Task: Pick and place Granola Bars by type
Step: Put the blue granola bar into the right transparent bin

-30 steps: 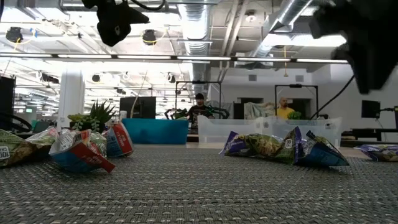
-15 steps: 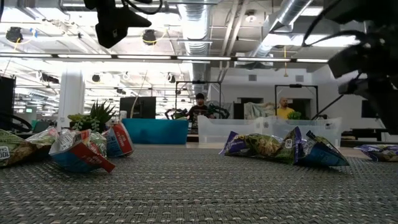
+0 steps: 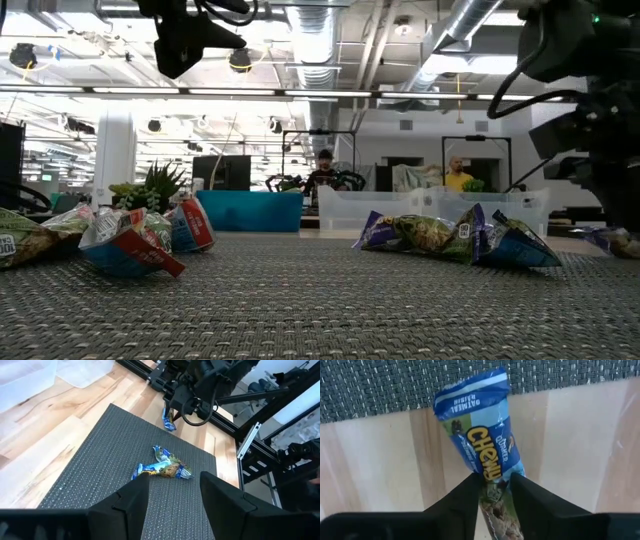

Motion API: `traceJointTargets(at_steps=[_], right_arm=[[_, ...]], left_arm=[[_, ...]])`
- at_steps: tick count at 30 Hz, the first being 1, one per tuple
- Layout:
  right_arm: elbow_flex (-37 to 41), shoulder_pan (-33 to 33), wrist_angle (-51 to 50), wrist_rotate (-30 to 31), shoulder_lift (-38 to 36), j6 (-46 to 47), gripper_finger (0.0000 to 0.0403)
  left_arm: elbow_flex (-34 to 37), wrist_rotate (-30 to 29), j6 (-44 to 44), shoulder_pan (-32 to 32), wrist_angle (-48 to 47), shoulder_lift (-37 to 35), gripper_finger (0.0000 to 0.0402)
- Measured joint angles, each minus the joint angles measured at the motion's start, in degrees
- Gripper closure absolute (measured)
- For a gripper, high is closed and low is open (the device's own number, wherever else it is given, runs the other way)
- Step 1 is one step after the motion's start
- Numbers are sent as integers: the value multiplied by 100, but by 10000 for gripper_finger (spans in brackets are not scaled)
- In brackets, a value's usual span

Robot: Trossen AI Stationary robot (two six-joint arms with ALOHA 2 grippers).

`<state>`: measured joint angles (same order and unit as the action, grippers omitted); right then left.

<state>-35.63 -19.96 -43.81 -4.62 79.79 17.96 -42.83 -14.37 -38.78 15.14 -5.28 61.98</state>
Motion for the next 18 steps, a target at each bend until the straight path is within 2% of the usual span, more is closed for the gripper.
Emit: traceJointTargets(at_steps=[9,13,18], right_arm=[[-131,197,301,-161,10,15,393],[-312,478,989,-435,-64,324,389],[-454,1040,1822,-274,-363,852,400]], left_arm=[[0,0,-109,0,6,0,233],[0,57,-99,0,290,0,233],[-6,17,179,-64,756,0,233]])
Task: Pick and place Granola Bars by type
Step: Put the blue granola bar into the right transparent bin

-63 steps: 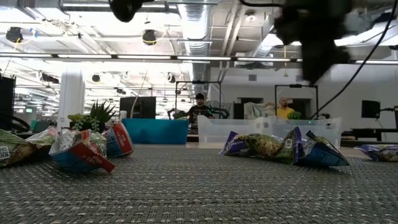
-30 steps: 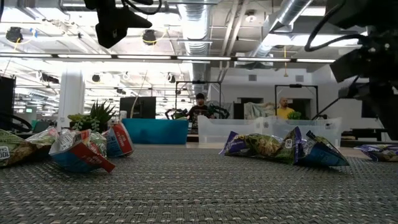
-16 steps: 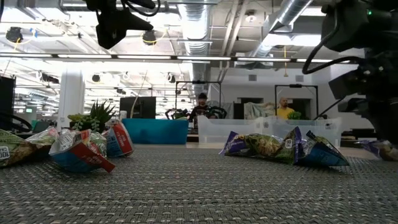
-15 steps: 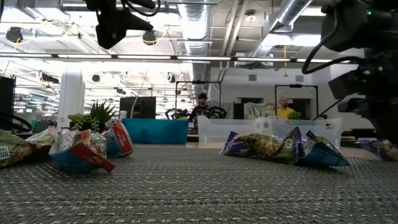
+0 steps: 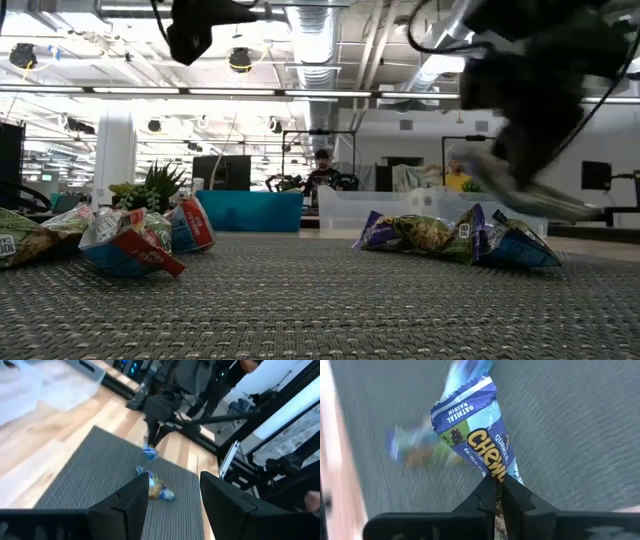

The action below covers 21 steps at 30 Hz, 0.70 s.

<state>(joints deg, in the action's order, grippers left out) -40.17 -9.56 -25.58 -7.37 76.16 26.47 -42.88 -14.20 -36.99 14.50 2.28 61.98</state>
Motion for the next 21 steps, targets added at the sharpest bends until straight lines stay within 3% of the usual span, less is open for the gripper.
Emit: traceJointTargets(at_steps=[9,15,21], right_arm=[[-113,1507,54,1633,-750,1052,400],[-117,2614,53,2418,-1432,1264,401],[-124,3742,-618,2566,-1703,1408,402]], left_arm=[[-219,173,501,-716,-14,0,233],[-279,454,571,-1262,-18,-1,233],[-279,661,579,-1584,-48,0,233]])
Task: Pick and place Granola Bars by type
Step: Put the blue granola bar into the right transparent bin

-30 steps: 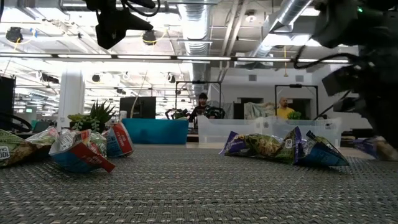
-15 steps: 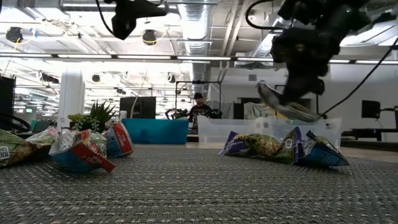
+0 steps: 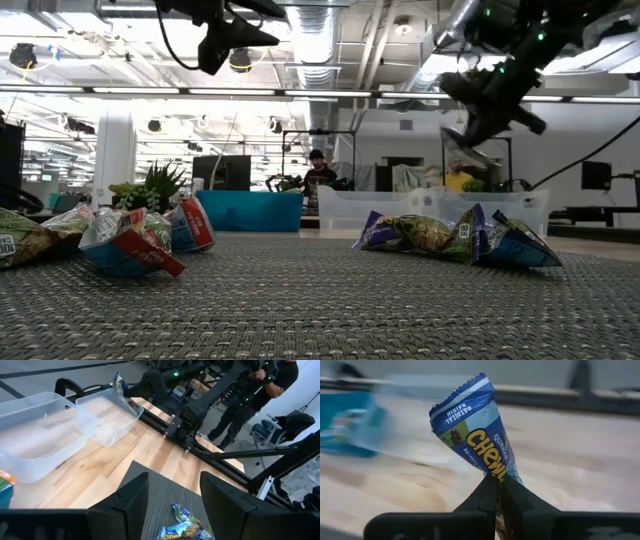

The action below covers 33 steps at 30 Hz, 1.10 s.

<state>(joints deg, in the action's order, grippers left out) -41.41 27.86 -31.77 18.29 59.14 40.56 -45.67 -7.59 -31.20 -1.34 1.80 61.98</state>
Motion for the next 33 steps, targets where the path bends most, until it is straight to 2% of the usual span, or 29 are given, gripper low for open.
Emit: traceJointTargets(at_steps=[3,9,18,21,24,29,33], right_arm=[[0,332,-448,-102,22,4,402],[2,521,-548,-186,111,-56,389],[2,525,-523,-349,111,-512,311],[2,463,-91,-979,111,-832,291],[-135,124,78,-1557,128,-1066,279],[-579,-1074,-191,-1534,427,-1060,275],[-1024,-2174,-496,-1537,1012,-754,281]], left_arm=[[-2,106,-58,-130,-124,0,233],[-2,128,-219,-248,-401,0,233],[-2,263,-187,-258,-415,0,233],[-2,446,15,-258,-379,0,233],[-4,734,180,-242,-357,0,233],[-4,913,523,129,-428,0,233],[-4,884,507,561,-811,0,233]])
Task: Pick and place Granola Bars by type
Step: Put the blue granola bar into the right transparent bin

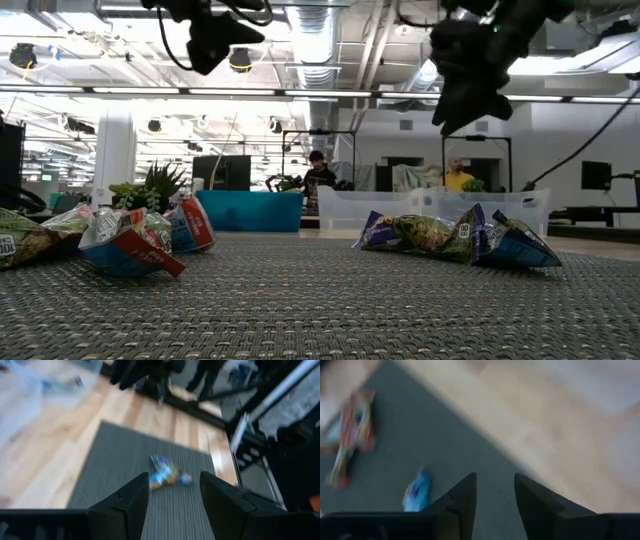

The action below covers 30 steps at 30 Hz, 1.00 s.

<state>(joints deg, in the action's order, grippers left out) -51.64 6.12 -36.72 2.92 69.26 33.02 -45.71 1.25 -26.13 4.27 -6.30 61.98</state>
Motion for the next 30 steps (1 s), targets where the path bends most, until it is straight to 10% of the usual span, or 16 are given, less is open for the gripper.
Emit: traceJointTargets(at_steps=[13,30], right_arm=[[-1394,-2045,-483,-47,2415,1489,284],[-2754,-2055,-1095,-210,4269,1256,284]], left_arm=[[0,-294,-457,1154,-1455,0,233],[0,-771,-884,1642,-1715,0,233]])
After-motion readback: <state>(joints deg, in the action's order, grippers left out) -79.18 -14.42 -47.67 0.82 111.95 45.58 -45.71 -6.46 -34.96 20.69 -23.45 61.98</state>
